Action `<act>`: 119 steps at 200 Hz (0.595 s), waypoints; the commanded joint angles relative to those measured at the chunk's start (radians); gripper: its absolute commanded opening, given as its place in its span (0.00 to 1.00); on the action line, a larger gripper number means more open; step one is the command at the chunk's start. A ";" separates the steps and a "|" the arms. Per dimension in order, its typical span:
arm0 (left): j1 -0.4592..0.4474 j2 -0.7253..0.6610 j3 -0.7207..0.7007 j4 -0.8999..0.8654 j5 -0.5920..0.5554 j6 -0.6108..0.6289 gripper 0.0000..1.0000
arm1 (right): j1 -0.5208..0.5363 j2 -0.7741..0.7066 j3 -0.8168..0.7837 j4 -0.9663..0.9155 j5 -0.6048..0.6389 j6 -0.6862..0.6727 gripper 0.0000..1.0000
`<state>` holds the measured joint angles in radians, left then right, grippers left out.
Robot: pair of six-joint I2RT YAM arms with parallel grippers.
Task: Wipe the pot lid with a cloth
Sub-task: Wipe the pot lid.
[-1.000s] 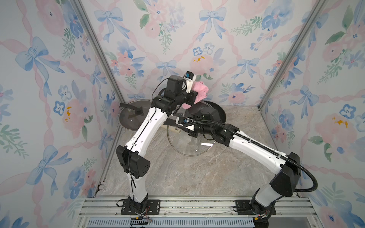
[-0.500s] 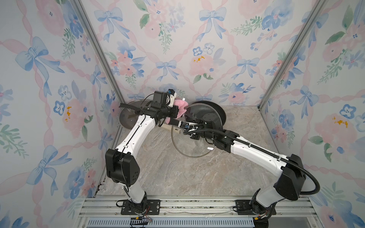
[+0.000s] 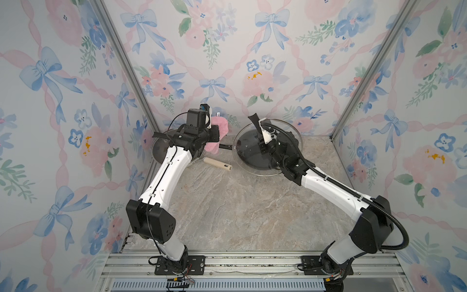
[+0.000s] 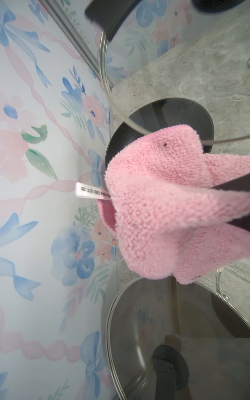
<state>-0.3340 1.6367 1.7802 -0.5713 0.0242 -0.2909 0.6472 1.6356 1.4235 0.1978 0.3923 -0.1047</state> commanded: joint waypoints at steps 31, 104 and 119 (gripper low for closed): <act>-0.187 0.135 0.091 0.021 -0.044 -0.088 0.04 | 0.019 0.122 0.225 0.094 0.337 0.668 0.00; -0.165 0.162 -0.007 0.016 -0.153 -0.029 0.03 | -0.002 0.033 0.163 0.245 0.289 0.736 0.00; -0.188 0.154 0.004 0.015 -0.124 0.021 0.03 | -0.012 0.025 0.149 0.278 0.301 0.736 0.00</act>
<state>-0.5289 1.7988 1.8137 -0.4728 -0.0589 -0.3462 0.6537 1.8198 1.5410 0.1616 0.6743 0.5430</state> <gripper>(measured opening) 0.090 0.351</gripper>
